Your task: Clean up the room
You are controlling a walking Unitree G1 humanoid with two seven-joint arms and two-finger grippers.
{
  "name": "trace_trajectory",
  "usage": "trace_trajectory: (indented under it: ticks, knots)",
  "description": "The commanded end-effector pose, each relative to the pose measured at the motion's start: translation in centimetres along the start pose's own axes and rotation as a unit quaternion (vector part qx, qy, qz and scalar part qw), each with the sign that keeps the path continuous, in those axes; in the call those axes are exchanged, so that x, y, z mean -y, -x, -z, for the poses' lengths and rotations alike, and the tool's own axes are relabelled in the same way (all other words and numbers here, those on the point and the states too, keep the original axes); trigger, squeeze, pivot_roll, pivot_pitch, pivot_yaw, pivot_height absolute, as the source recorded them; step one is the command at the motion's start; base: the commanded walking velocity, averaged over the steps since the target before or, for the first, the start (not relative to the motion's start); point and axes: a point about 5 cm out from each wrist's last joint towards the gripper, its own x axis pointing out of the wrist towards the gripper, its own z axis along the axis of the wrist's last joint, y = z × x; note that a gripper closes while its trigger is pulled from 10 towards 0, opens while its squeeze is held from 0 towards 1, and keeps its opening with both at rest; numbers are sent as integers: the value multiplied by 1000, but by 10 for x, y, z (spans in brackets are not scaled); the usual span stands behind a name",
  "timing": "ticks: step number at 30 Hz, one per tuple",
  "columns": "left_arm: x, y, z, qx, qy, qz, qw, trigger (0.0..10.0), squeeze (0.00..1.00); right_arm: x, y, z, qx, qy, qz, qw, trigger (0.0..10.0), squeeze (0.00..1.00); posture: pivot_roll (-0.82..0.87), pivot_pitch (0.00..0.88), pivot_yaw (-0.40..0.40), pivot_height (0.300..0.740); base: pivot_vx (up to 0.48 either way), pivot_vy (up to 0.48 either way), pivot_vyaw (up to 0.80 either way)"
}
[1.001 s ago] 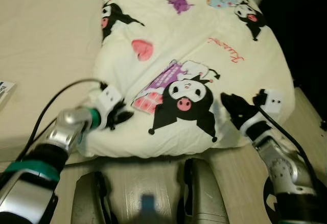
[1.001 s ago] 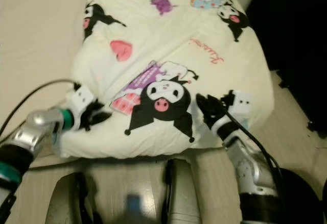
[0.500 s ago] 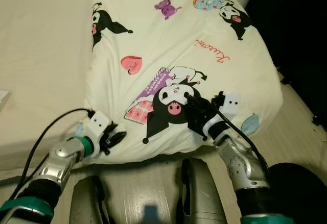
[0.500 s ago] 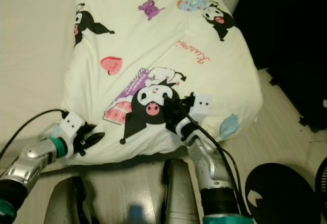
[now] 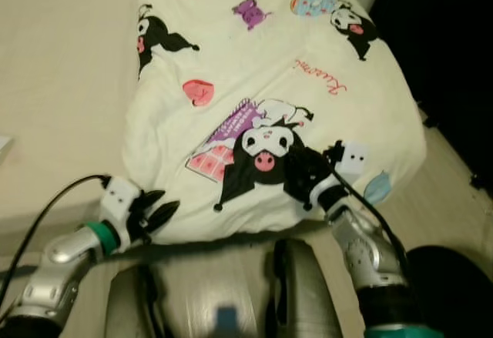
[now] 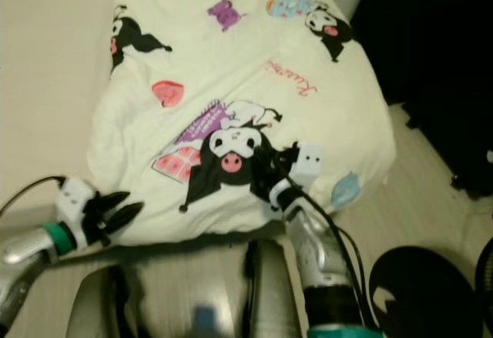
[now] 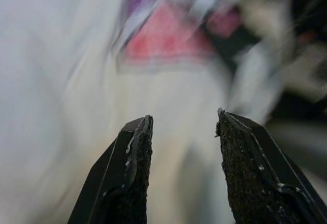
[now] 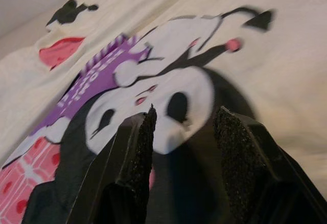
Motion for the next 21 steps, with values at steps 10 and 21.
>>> trace_trajectory:
  ticks: [10, 21]
  knots:
    - [49, 3, -63, 78, -32, 103, 991, 10000, 0, 8, 25, 28, -33, 1, 5, 999, 10000, 0, 34, 176, 3, 520, 0, 0, 0]
    - [13, -30, -39, 48, -66, -228, 970, 10000, 0, -11, 31, 32, 13, 33, -9, 999, 10000, 0, 30, 70, 17, 524, 0, 0, 0]
